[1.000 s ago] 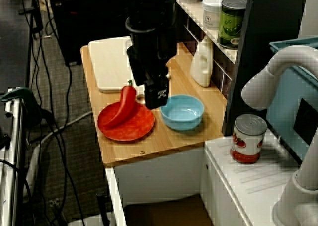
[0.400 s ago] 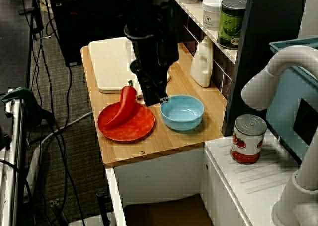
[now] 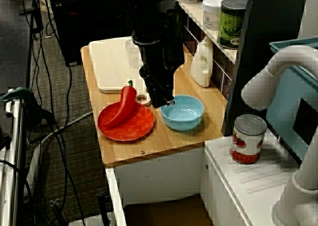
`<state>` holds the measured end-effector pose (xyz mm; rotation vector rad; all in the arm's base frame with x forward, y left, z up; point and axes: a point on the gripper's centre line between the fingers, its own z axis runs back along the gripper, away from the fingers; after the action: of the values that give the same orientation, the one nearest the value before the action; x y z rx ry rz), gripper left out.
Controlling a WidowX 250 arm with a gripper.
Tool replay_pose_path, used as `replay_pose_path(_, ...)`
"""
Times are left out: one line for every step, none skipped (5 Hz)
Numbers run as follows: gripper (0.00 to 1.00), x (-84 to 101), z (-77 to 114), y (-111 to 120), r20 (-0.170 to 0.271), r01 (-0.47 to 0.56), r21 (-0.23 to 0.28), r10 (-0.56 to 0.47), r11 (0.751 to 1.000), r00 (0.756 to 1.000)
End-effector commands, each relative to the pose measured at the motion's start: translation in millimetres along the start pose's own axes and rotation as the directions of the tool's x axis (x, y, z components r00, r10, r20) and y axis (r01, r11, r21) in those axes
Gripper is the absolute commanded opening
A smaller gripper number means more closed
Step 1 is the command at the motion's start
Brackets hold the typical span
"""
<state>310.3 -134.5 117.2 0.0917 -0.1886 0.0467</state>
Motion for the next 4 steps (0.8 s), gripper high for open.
replay_pose_path(0.00,12.2,-4.3,21.0,0.061,-0.014,-0.021,0.016,1.000,0.998)
replay_pose_path(0.00,16.6,-9.9,20.0,0.077,-0.029,-0.036,0.031,0.999,0.997)
replay_pose_path(0.00,18.1,-14.0,18.9,0.099,-0.041,-0.051,0.046,0.998,0.994)
replay_pose_path(0.00,19.2,-19.2,18.4,0.106,-0.044,-0.053,0.049,0.998,0.993)
